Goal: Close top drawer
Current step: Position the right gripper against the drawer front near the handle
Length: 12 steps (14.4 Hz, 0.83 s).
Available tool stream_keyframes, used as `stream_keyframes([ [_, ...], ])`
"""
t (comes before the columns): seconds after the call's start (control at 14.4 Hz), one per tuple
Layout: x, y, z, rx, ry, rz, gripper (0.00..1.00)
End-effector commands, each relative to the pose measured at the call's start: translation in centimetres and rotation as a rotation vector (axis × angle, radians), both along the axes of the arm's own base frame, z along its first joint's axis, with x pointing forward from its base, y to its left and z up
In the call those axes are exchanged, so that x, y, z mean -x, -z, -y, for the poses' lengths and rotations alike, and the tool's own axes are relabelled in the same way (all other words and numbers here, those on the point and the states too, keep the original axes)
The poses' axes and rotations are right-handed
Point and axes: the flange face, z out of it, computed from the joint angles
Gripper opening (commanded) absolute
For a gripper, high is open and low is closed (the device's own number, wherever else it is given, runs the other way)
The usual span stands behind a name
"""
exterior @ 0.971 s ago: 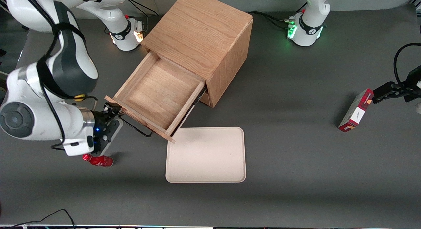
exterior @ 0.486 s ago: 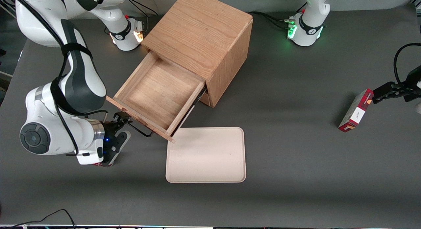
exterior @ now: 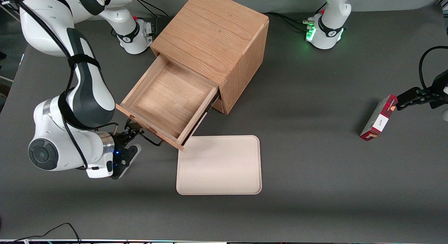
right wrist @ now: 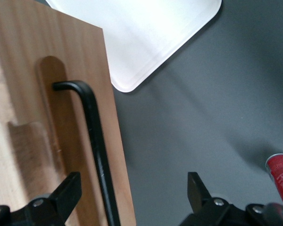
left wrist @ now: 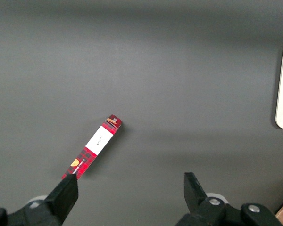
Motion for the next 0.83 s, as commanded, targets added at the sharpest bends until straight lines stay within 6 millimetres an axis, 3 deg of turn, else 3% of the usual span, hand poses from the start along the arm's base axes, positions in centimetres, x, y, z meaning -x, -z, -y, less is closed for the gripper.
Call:
stream_keyframes([
  [0.0,-0.2,1.3,0.2,-0.02,0.063,-0.01,1.0],
  [0.62,0.9,3.8,0.4,-0.033,0.09,-0.06,1.0],
  [0.76,1.2,3.3,0.4,-0.026,0.106,-0.059,1.0],
])
